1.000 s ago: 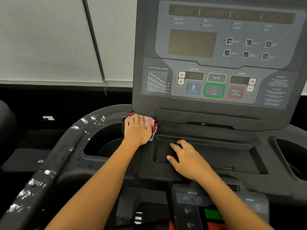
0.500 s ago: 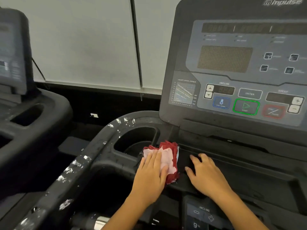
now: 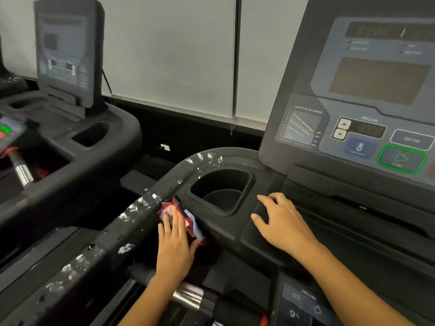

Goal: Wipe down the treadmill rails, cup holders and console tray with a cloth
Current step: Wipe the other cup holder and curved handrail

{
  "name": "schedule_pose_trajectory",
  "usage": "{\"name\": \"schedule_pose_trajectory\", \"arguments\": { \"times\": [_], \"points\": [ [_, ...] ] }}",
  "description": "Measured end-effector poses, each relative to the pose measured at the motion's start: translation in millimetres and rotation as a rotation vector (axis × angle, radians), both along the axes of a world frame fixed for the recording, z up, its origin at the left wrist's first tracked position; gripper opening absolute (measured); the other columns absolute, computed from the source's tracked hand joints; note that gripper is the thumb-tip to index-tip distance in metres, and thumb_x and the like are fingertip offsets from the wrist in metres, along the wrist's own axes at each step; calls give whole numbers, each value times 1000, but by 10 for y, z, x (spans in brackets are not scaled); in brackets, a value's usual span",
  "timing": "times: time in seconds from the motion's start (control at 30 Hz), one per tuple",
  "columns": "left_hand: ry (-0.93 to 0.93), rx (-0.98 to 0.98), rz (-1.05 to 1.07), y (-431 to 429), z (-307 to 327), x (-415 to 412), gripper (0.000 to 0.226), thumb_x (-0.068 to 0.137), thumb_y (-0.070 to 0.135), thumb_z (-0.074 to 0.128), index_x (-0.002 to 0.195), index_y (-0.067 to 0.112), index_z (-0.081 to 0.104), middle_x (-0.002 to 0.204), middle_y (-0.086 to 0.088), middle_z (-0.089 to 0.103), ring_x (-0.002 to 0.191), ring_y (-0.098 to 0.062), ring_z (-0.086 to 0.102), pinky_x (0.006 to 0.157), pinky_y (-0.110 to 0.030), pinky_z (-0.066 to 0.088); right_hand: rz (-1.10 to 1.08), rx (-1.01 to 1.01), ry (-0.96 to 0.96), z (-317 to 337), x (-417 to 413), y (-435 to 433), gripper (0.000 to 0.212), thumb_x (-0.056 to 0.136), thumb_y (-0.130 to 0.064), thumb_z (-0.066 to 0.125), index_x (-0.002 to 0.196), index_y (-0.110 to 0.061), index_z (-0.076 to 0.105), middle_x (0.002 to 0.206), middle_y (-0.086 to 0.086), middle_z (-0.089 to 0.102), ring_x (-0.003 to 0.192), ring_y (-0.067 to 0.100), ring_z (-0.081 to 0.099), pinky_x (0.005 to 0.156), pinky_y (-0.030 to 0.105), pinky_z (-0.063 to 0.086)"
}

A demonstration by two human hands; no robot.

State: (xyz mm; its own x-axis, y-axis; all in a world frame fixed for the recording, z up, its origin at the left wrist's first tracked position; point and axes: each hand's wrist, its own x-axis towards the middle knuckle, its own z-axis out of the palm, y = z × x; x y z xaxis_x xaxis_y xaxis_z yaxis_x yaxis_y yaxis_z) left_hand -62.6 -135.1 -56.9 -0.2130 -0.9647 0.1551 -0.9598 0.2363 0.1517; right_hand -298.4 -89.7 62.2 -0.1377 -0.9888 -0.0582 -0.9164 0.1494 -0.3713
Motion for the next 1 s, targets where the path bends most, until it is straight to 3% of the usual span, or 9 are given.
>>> {"name": "schedule_pose_trajectory", "arguments": {
  "times": [0.1, 0.2, 0.27, 0.43, 0.6, 0.7, 0.77, 0.83, 1.0],
  "points": [
    [68, -52, -58, 56, 11, -190, 98, 77, 60, 51, 142, -7, 21, 146, -26, 29, 137, -39, 23, 111, -48, 19, 16, -10, -10, 35, 89, -231, 57, 95, -44, 45, 146, -22, 29, 149, 2, 26, 138, 19, 25, 108, 35, 31],
    [84, -157, -317, 98, 87, -376, 101, 71, 52, 59, 147, 3, 14, 147, -19, 32, 137, -38, 25, 111, -50, 25, -1, 1, -36, 9, 124, -395, 56, 95, -45, 44, 144, -21, 33, 148, 4, 28, 137, 22, 26, 107, 36, 32],
    [11, -174, -450, 43, 131, -432, 96, 72, 51, 60, 146, 6, 19, 146, -17, 36, 135, -37, 32, 105, -52, 36, -21, 3, -39, -48, 133, -471, 55, 96, -47, 41, 143, -19, 34, 148, 7, 28, 138, 23, 24, 108, 37, 29],
    [-106, -178, -442, -459, 114, -31, 89, 76, 60, 37, 145, 7, 17, 143, -16, 42, 131, -37, 39, 108, -50, 27, -122, -38, 10, -207, 106, -619, 55, 99, -47, 31, 144, -16, 33, 153, 14, 21, 144, 29, 8, 116, 42, 12],
    [-105, -196, -387, -574, 104, 110, 85, 75, 56, 50, 141, 4, 34, 146, -16, 36, 136, -40, 25, 113, -46, 11, -182, -66, 57, -351, 110, -802, 56, 99, -48, 26, 146, -16, 29, 155, 17, 14, 145, 32, 3, 117, 43, 2],
    [-150, -212, -479, -378, 51, -113, 79, 80, 51, 39, 143, 7, 24, 146, -15, 37, 134, -46, 27, 108, -54, 18, -215, -95, 105, -450, 134, -838, 58, 99, -49, 25, 146, -15, 28, 154, 17, 18, 145, 32, 5, 117, 43, 3],
    [-218, -225, -570, -194, 17, -339, 82, 78, 53, 47, 142, 9, 24, 144, -13, 42, 130, -45, 36, 106, -59, 24, -213, -125, 137, -483, 139, -836, 59, 98, -49, 26, 146, -14, 29, 154, 18, 20, 144, 33, 7, 117, 44, 6],
    [-236, -213, -581, -23, 30, -538, 91, 70, 61, 62, 140, 12, 29, 143, -10, 43, 128, -43, 39, 106, -58, 23, -220, -138, 133, -487, 144, -842, 60, 98, -49, 26, 146, -14, 28, 154, 18, 21, 144, 33, 8, 117, 43, 7],
    [-177, -273, -629, -15, 76, -538, 92, 70, 66, 63, 141, 16, 31, 145, -5, 31, 133, -33, 28, 112, -52, 22, -247, -162, 109, -493, 140, -845, 61, 97, -49, 26, 147, -14, 26, 154, 17, 21, 144, 32, 9, 117, 43, 11]
  ]
}}
